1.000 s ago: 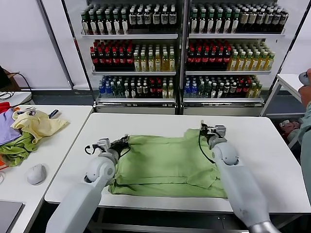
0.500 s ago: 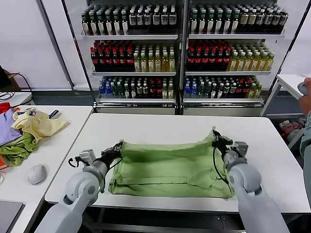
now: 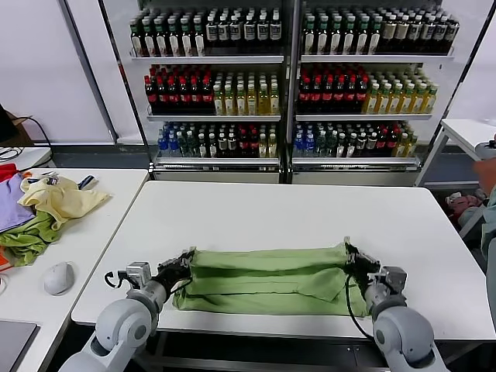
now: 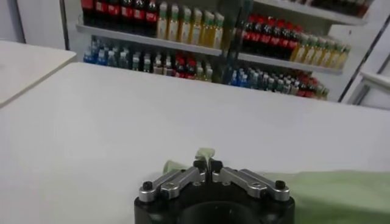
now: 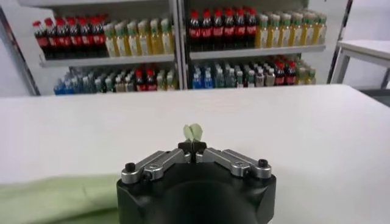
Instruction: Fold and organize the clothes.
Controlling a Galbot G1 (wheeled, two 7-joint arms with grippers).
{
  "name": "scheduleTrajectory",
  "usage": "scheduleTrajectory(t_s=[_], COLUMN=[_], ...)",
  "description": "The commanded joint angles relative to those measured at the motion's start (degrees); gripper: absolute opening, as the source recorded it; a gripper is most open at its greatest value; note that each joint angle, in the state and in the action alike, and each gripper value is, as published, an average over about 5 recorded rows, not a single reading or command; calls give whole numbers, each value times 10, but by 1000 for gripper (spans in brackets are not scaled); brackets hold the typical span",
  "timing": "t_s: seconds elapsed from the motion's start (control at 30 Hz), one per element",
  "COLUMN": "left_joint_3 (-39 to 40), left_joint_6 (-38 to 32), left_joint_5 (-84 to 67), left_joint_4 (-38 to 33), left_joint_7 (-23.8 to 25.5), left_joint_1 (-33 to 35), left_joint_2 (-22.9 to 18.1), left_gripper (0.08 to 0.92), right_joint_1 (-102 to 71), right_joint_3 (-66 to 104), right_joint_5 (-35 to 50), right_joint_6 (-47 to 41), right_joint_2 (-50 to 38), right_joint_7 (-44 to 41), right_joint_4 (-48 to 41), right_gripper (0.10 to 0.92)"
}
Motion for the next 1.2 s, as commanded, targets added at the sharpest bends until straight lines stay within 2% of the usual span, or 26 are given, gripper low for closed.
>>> scheduleTrajectory(t_s=[0.03,0.2,0.37,0.6,0.73,0.9,1.2], left_joint_3=[-12,-19,-8,10,17,22,14], left_joint_6=[-14,-39,-54,-73,-78,-83,-86], left_joint_5=[111,187,235,284,307,322,294], left_joint_4=[-42,-71,-51,1,24,43,59], left_joint_7=[-7,-48,-88,-104,-112,-116,-112], left_joint_1=[45,87,106,108,109,110,101], left_joint_2=[-22,-97,-157,-189,-199,-203,-200], left_gripper=[233,371,518,717,805,803,550], right_joint_1=[-64,-94,-108,-108,-110,-109,-104], right_joint_3=[17,35,41,38,38,40,38], right_joint_5=[-31,-33,-35,-40,-41,-40,-39], right_joint_6=[-5,11,15,18,21,23,23], right_joint_2=[4,4,6,8,8,5,6], right_joint_7=[-4,-6,-6,-7,-9,-10,-11], right_joint_4=[45,65,75,72,71,70,68], right_gripper=[272,419,557,747,812,822,823])
